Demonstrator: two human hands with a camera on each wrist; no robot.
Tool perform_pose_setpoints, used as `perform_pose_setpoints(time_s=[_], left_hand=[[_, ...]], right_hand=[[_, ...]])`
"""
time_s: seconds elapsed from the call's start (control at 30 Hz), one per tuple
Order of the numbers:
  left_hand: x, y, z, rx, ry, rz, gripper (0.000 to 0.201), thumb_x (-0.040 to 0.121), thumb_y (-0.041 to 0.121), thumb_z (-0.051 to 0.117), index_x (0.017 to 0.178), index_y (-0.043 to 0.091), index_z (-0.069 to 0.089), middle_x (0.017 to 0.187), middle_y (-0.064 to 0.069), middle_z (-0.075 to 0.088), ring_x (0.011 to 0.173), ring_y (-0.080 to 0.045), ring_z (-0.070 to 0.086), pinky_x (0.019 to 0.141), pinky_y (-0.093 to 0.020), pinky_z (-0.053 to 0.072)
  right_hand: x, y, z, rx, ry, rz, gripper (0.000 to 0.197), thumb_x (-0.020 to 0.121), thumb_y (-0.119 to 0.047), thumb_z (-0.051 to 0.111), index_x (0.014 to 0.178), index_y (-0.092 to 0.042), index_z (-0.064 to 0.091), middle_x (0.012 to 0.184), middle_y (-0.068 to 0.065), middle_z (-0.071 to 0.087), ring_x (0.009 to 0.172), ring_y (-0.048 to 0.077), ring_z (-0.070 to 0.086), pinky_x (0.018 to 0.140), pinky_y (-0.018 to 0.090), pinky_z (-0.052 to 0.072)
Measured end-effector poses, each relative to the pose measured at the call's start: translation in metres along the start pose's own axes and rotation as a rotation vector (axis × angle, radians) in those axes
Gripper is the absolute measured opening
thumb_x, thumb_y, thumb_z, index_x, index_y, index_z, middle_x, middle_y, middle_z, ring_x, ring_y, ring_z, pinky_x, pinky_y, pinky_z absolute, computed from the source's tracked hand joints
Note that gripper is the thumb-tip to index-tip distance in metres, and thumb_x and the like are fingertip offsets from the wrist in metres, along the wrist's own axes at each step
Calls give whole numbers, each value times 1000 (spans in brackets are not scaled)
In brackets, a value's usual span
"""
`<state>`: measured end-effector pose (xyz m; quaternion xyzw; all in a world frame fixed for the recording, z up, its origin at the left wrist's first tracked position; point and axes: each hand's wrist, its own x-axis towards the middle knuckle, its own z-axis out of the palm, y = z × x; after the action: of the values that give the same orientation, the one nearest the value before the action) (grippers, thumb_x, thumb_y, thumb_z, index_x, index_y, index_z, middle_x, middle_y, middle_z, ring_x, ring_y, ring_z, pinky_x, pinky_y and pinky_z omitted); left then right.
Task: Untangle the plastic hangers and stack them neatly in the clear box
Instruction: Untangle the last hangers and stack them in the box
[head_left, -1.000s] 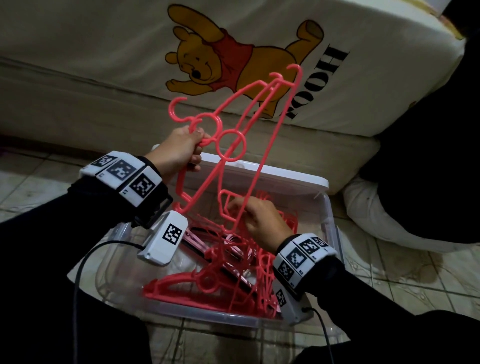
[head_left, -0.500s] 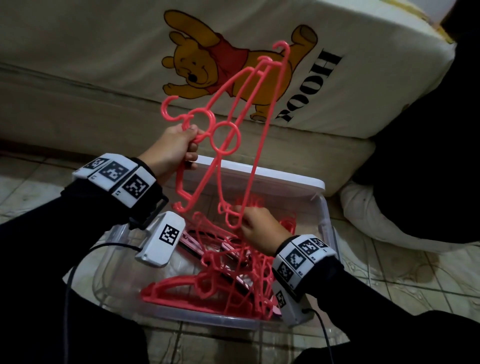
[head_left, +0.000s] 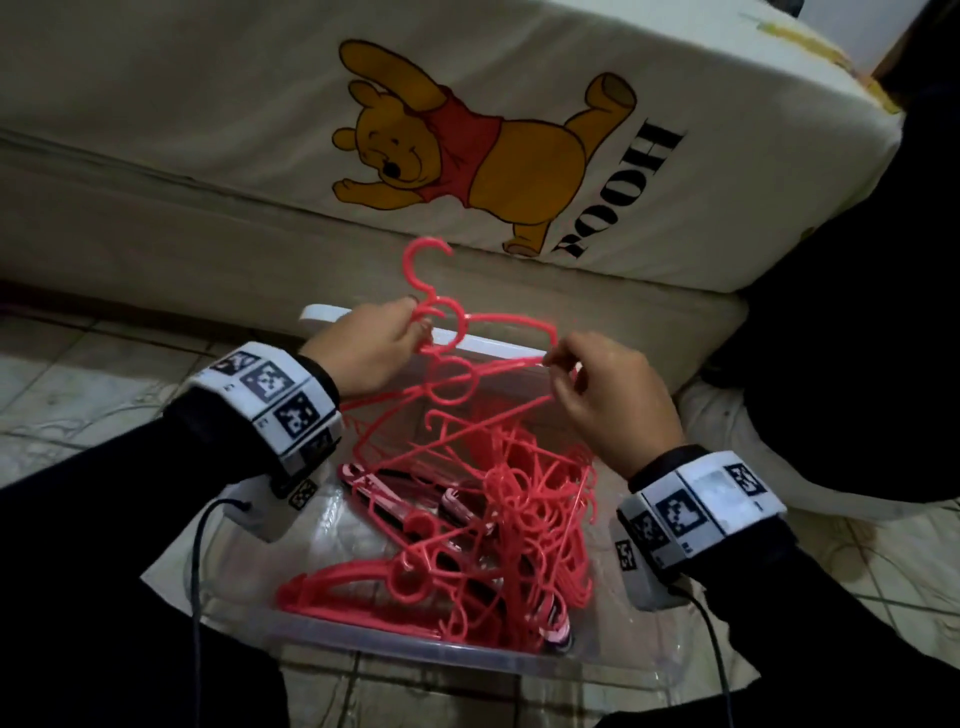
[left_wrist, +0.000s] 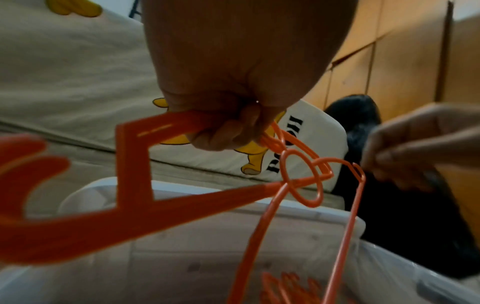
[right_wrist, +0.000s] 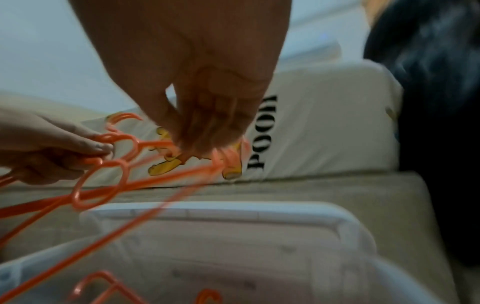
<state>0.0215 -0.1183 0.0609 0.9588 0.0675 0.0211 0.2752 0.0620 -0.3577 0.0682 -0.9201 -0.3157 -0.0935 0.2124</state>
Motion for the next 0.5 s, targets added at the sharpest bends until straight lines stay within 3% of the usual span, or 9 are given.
perform_pose_setpoints(time_s=[0.07,0.17,0.27,0.33,0.43,0.5], left_hand=[[-3,3,7,17,-74,27,28,101,30,39,104,7,54,106,-15,63,102,-32,56,84,-37,41],[-6,8,15,-34,-148,48,27,101,29,39,104,8,55,100,-9,63,97,-27,56,76,-31,37],[-5,12,19,-180,-193,39,22,100,32,41,85,20,51,76,8,54,73,-14,52,63,-27,33],[-5,13,19,-215,-219,24,27,98,39,43,82,18,50,70,7,51,62,-8,47,58,-26,35],[-5,13,19,-190,-246,38,42,87,60,41,88,21,54,77,2,57,70,-13,54,66,-31,44],[-6,13,18,-201,-254,47,63,74,74,36,99,19,56,83,1,60,78,-16,57,73,-33,46]], right_hand=[[-3,-7,3,-50,-24,-92,16,85,-21,59,101,-19,58,99,-1,57,88,18,56,64,27,39],[-8,-14,19,-248,-171,-154,21,88,-30,56,104,-18,54,108,1,52,101,20,51,63,31,38],[-10,-14,30,-309,-232,-175,14,92,-26,51,101,-15,51,105,3,52,99,24,51,61,37,43],[-9,-11,31,-314,-238,-186,9,90,-18,52,99,-15,50,102,3,53,98,24,52,59,38,44],[-5,-6,28,-284,-235,-174,12,88,-17,56,99,-16,52,102,3,53,101,23,50,61,34,37],[-1,-4,22,-217,-232,-133,11,88,-18,55,99,-16,54,105,4,53,104,23,47,68,34,36]])
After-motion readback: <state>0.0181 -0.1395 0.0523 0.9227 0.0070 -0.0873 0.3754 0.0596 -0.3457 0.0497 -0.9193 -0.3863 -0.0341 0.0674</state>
